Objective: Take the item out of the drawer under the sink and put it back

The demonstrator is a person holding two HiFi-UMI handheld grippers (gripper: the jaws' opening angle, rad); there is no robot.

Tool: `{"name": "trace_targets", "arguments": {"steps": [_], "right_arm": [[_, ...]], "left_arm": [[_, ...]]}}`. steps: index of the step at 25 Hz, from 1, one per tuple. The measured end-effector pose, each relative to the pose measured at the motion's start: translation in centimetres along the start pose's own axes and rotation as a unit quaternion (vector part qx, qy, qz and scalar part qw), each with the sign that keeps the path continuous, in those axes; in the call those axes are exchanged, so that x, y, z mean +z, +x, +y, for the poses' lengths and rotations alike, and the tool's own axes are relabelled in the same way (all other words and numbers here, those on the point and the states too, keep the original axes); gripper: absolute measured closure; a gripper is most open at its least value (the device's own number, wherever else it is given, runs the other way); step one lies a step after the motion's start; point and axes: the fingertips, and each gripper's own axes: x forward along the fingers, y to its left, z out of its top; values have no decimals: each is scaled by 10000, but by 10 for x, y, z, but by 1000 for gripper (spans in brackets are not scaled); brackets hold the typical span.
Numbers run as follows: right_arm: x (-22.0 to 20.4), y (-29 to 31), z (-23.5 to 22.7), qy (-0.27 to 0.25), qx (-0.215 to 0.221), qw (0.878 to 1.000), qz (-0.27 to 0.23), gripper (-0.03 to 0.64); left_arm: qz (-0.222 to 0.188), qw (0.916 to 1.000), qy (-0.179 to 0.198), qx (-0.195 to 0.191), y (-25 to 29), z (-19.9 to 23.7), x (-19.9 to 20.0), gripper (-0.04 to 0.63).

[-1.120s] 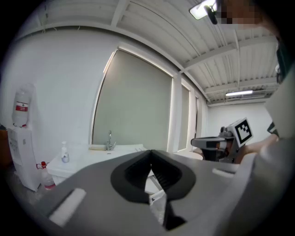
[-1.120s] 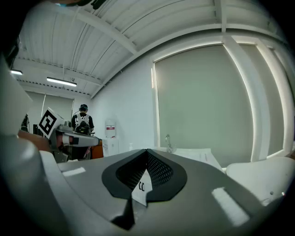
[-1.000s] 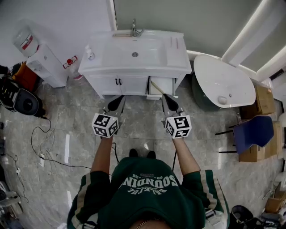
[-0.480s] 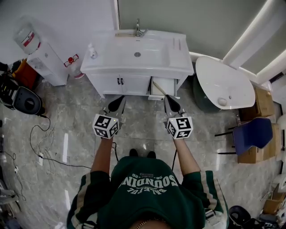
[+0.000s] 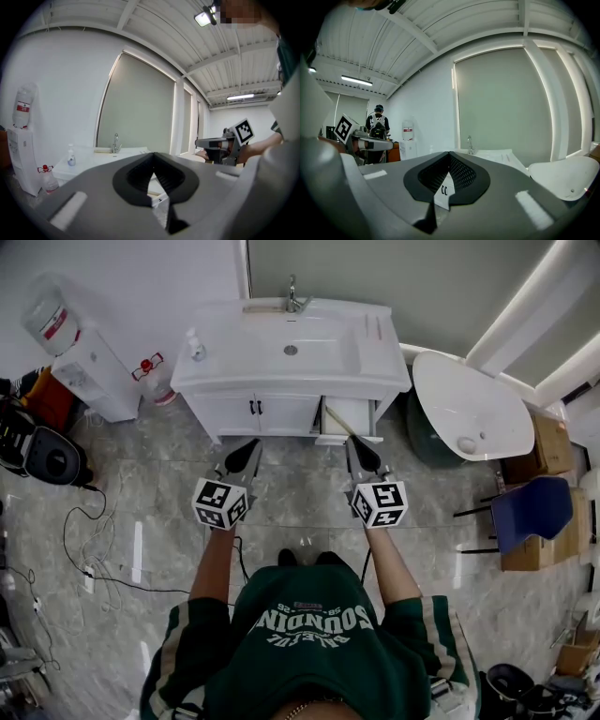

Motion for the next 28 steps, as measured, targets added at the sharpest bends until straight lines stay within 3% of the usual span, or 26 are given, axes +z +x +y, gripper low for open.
{"name": "trace_targets", "arguments": {"steps": [15, 28], "right_arm": [[-6, 3, 3, -28, -316, 9995, -27, 614], [-13, 55, -38, -96, -221, 9997, 25, 614]], "left_arm": [[-12, 9999, -39, -126, 1, 16, -6, 546], [97, 9999, -45, -80, 65, 40, -7, 545]]}}
